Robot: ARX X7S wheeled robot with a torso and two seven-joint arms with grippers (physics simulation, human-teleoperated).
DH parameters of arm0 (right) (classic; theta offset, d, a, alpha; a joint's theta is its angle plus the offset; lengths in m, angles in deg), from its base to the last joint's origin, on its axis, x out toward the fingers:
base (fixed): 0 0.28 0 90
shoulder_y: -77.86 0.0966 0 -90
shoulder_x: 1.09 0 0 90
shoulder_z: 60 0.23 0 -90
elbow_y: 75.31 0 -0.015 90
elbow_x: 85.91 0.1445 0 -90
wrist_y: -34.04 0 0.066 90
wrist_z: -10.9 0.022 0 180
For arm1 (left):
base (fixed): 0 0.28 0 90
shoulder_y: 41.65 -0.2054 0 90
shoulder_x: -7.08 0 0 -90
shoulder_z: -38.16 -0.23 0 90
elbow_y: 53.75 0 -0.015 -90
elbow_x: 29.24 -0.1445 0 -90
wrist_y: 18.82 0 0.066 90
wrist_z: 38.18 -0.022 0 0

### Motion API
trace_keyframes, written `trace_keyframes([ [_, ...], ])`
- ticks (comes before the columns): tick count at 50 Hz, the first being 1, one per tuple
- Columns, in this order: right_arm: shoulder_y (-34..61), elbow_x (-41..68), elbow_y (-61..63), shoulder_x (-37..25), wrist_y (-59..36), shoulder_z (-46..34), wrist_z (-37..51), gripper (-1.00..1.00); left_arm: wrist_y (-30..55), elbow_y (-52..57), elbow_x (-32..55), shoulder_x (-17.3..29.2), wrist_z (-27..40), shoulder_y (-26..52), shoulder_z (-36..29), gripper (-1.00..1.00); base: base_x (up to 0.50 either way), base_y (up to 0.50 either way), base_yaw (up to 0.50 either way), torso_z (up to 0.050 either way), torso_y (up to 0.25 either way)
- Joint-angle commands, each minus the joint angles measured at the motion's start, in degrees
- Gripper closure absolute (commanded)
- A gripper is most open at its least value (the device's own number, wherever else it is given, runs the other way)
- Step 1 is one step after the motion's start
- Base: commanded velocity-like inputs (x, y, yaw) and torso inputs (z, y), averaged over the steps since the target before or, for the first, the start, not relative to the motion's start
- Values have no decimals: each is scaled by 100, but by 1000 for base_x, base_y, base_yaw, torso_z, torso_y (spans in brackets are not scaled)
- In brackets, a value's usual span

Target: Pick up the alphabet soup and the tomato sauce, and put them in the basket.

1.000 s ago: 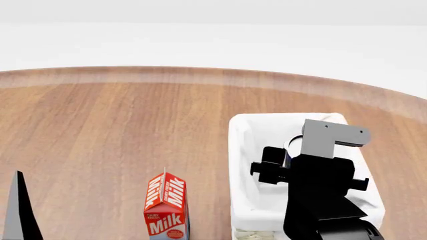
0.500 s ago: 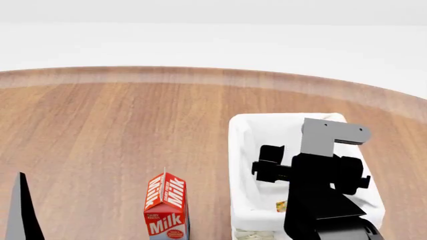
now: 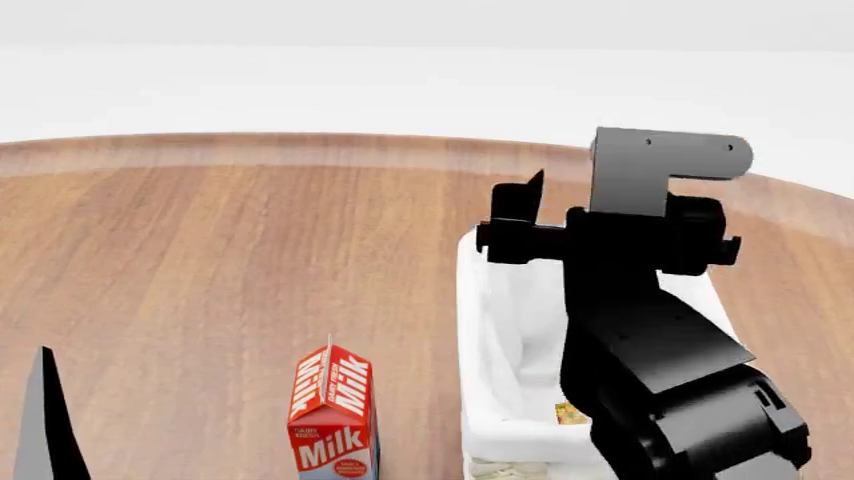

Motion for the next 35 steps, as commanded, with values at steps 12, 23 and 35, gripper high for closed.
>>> trace_keyframes([
  [12, 649, 548, 2262, -792, -907, 33, 91, -100, 30, 97, 17, 53, 41, -15, 27, -100, 0, 0, 0, 0, 0],
  [23, 771, 782, 3339, -1235, -1367, -150, -117, -100, 111, 117, -210, 71, 89, -31, -51, -100, 0, 0, 0, 0, 0],
  [35, 529, 1067, 4721, -1644, -1695, -373, 59, -100, 114, 135, -137, 90, 103, -20, -11, -100, 0, 0, 0, 0, 0],
])
